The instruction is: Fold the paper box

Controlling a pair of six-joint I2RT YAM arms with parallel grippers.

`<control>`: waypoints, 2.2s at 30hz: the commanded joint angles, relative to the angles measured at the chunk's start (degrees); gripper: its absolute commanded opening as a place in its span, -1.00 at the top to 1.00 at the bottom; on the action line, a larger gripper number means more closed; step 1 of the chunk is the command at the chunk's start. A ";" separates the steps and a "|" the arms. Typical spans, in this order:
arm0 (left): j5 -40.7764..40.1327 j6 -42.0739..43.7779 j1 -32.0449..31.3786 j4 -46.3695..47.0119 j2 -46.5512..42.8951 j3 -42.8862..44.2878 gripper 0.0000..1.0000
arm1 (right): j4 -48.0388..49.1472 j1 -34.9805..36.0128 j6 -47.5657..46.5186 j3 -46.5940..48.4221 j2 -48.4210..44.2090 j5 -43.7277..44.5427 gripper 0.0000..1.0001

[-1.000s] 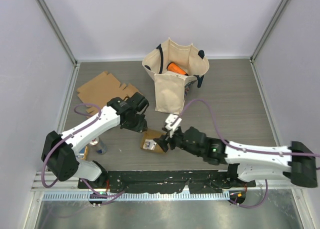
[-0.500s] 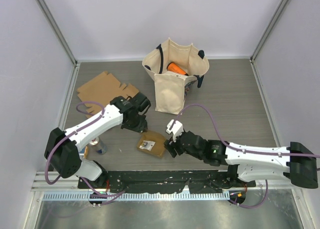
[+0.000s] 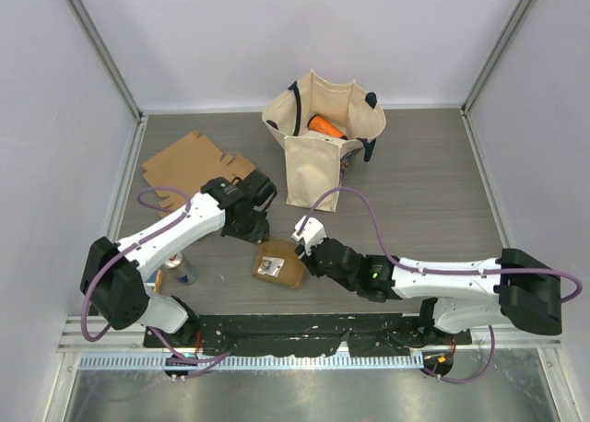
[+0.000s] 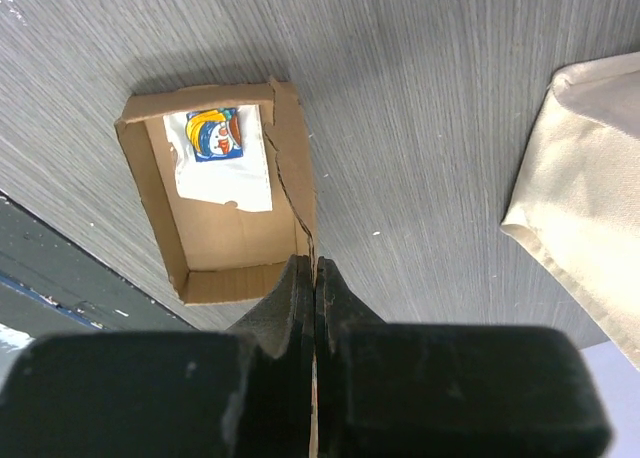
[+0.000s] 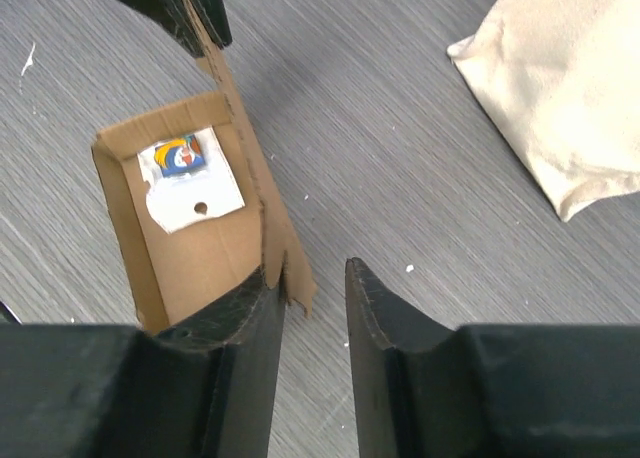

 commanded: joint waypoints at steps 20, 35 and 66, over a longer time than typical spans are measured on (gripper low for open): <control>-31.53 53.23 -7.79 36.47 -31.74 -28.42 -0.99 | 6.02 -12.20 -1.03 -4.72 -5.32 -9.09 0.99; 3.06 97.78 -3.66 74.78 -32.31 -43.39 -0.87 | -3.29 -17.50 -0.14 -1.75 -8.23 -23.72 0.99; 6.13 99.71 3.02 80.31 -20.52 -43.74 -0.48 | -3.29 -21.63 -0.40 -0.78 -7.70 -28.38 0.99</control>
